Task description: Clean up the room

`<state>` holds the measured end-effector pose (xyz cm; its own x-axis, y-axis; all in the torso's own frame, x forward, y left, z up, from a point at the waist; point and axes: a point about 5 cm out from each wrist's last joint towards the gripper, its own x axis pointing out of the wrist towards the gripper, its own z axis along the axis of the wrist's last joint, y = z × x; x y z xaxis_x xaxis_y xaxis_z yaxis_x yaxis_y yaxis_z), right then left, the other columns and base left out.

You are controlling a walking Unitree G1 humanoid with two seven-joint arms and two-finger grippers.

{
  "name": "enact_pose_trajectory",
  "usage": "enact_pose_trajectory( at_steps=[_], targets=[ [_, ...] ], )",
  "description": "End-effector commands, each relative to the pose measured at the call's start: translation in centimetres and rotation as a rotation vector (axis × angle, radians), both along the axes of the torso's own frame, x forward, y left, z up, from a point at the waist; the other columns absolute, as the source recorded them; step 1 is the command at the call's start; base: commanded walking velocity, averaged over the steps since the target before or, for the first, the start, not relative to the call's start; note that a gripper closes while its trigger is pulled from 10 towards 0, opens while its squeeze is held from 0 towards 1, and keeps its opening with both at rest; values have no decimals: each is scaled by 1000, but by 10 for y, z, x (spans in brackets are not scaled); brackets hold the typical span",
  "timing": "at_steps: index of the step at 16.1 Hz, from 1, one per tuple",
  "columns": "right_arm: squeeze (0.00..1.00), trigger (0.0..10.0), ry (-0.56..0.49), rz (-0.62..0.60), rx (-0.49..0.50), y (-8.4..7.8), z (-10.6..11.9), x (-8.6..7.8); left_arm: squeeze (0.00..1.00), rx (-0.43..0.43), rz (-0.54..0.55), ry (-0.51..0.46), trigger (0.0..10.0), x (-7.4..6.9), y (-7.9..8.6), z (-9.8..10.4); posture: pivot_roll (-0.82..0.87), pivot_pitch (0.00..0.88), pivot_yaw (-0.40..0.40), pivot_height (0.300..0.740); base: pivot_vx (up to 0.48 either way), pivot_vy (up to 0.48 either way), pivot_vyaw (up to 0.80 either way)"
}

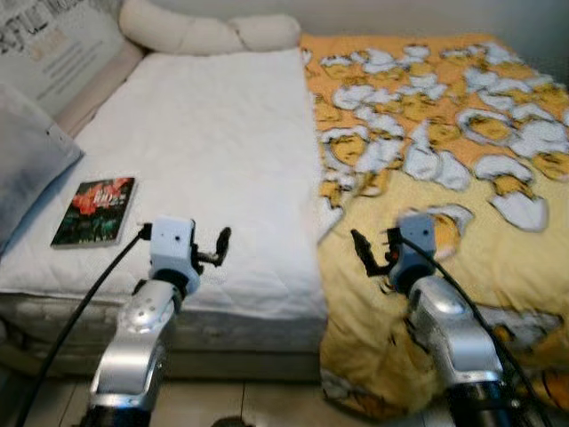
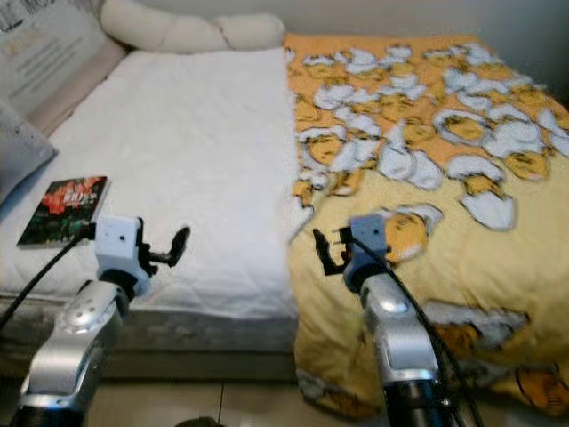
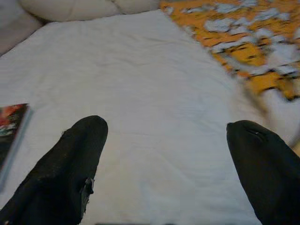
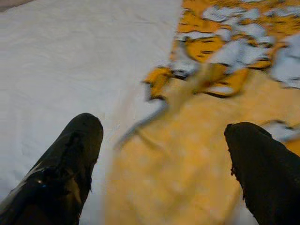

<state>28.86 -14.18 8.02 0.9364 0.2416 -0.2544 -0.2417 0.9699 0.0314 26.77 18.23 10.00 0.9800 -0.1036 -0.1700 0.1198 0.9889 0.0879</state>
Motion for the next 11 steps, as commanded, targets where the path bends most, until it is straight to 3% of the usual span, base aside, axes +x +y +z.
enact_pose_trajectory(
  at_steps=[1,6,7,11],
  targets=[
    [0,10000,12,5,7,-2,0,-1,584,-2,-11,-14,10000,2,-3,3,9,0,28,740,352,0,0],
    [0,10000,82,45,25,-4,-7,5,561,58,-75,11,10000,2,-6,6,14,0,31,740,70,0,0],
    [1000,10000,108,46,3,-7,-9,12,557,87,-90,25,10000,2,-5,7,17,0,33,740,0,0,0],
    [1000,10000,181,124,-65,1,-18,37,561,160,-136,51,10000,-3,6,14,40,0,40,740,0,0,0]
  ],
)
